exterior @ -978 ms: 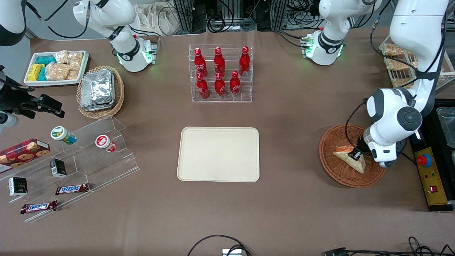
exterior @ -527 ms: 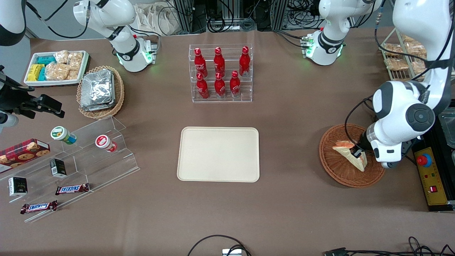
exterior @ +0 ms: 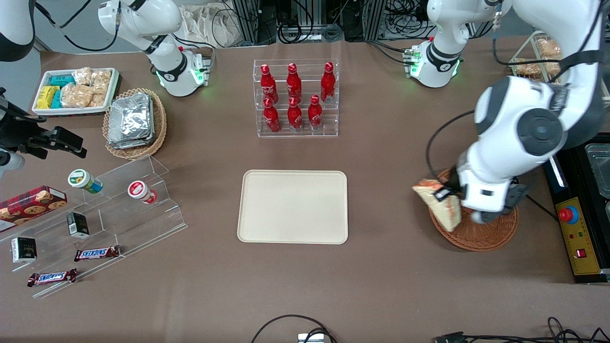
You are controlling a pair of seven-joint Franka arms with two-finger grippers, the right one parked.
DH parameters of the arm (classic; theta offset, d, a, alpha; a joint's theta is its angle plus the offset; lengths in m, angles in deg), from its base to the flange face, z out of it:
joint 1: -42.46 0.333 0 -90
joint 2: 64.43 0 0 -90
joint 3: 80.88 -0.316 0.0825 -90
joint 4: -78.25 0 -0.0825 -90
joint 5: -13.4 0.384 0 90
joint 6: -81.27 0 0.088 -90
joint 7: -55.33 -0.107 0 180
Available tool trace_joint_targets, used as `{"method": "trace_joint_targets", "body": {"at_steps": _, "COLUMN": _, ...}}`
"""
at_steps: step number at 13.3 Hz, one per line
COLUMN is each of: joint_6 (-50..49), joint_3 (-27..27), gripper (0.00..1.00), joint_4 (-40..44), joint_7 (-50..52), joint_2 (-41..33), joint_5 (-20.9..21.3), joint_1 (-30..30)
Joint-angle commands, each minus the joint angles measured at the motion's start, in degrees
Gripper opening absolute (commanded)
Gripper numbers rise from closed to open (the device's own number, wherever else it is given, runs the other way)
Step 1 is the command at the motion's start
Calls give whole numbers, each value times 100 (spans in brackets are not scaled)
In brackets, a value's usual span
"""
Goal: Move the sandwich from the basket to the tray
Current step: 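Lift the sandwich and carry it over the cream tray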
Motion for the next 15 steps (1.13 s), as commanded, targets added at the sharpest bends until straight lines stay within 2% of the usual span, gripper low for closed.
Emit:
{"method": "trace_joint_targets", "body": {"at_steps": 1, "joint_6": -119, "joint_3": -29, "gripper": 0, "joint_4": 831, "joint_7": -15, "joint_2": 947, "joint_5": -3, "joint_1": -689}}
{"method": "trace_joint_targets", "body": {"at_steps": 5, "joint_6": -5, "joint_3": -29, "gripper": 0, "joint_4": 1552, "joint_7": -594, "joint_2": 1940, "joint_5": 173, "joint_1": -1525}}
{"method": "trace_joint_targets", "body": {"at_steps": 7, "joint_6": 345, "joint_3": -47, "gripper": 0, "joint_4": 1536, "joint_7": -604, "joint_2": 2196, "joint_5": 190, "joint_1": -1763}}
{"method": "trace_joint_targets", "body": {"at_steps": 8, "joint_6": 434, "joint_3": -47, "gripper": 0, "joint_4": 1527, "joint_7": -613, "joint_2": 2337, "joint_5": 208, "joint_1": -1782}}
{"method": "trace_joint_targets", "body": {"at_steps": 10, "joint_6": 539, "joint_3": -47, "gripper": 0, "joint_4": 1519, "joint_7": -675, "joint_2": 2609, "joint_5": 689, "joint_1": -1808}}
{"method": "trace_joint_targets", "body": {"at_steps": 11, "joint_6": 688, "joint_3": -47, "gripper": 0, "joint_4": 1519, "joint_7": -657, "joint_2": 2697, "joint_5": 796, "joint_1": -1860}}
{"method": "trace_joint_targets", "body": {"at_steps": 15, "joint_6": 874, "joint_3": -38, "gripper": 0, "joint_4": 1510, "joint_7": -683, "joint_2": 2777, "joint_5": 806, "joint_1": -2037}}
